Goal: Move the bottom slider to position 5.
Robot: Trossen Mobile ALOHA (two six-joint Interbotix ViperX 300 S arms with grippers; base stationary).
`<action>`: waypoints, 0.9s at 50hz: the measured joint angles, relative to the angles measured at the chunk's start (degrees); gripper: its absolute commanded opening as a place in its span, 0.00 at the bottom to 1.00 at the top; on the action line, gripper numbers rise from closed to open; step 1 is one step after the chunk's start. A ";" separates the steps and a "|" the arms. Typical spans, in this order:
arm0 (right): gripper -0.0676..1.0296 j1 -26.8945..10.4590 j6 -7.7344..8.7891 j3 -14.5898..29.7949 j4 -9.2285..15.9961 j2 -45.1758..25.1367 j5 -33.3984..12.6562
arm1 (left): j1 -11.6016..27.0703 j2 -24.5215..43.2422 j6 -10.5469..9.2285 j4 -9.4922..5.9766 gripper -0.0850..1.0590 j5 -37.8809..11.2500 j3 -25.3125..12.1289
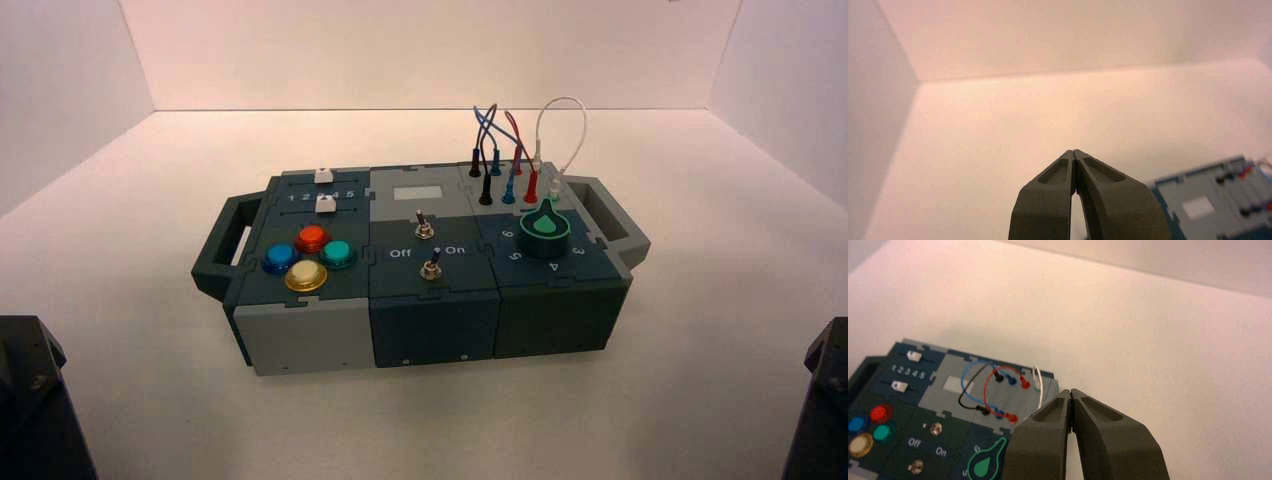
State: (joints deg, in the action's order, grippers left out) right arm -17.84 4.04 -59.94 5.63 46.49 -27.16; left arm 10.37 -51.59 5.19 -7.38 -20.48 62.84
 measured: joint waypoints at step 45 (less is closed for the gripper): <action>0.04 -10.81 0.00 0.79 0.88 -5.27 -3.69 | 14.15 20.30 -1.93 -0.53 0.05 -10.90 -4.22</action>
State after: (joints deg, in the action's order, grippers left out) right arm -28.65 4.04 -59.15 6.50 41.22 -30.85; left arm 24.52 -31.29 3.25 -7.91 -31.38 58.62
